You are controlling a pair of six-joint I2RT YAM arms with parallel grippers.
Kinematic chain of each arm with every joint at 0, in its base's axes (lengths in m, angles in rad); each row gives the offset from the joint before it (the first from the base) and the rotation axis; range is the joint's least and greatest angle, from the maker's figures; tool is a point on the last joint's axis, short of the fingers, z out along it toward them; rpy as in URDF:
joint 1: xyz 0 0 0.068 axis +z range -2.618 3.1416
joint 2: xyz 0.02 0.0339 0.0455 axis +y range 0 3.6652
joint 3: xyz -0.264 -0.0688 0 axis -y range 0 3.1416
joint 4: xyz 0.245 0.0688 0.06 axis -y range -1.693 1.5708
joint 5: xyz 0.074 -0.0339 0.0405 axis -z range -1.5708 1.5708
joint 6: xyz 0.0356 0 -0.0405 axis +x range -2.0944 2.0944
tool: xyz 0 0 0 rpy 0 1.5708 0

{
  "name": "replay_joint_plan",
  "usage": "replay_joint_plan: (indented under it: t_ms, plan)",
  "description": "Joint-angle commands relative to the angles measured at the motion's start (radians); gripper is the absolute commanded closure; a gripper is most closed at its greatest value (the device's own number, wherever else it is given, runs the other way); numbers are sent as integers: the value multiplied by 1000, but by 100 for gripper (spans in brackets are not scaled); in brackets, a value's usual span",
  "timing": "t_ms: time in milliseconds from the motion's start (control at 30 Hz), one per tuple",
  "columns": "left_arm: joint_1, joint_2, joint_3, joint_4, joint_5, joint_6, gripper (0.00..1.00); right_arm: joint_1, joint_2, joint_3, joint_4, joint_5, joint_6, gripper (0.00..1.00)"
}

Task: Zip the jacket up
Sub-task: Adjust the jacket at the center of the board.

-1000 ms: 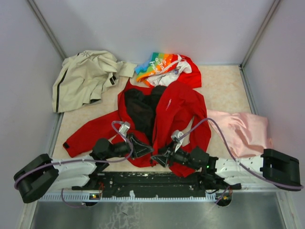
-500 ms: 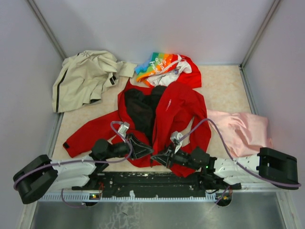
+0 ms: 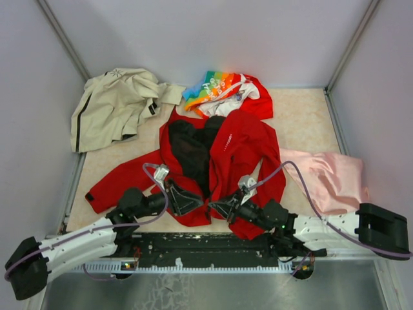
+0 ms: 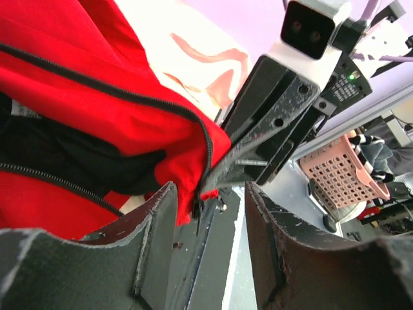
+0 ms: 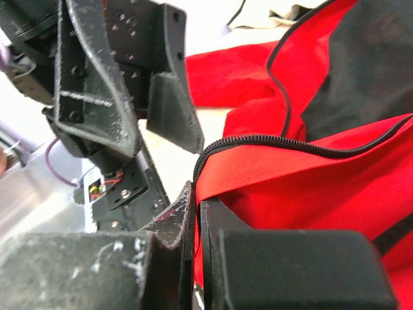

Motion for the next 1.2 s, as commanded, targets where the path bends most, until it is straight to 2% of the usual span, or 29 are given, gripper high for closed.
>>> replay_joint_plan:
  t_ms: [0,200,367,633,900,1167]
  plan:
    - [-16,-73,23,-201,-62,3,49,-7,-27,17,58,175,-63,100]
    - [-34,-56,-8,-153,-56,-60,52,-9,-28,14,86,217,-49,100]
    - [-60,64,-10,-24,-35,-89,52,-9,-8,4,128,231,-33,100]
    - [-107,213,8,86,-55,-88,51,-9,-2,1,145,224,-28,100]
    - [-117,278,51,105,-89,-60,51,-9,3,-9,171,213,-18,100]
    - [-120,322,61,162,-60,-88,57,-9,6,-17,176,217,-14,100]
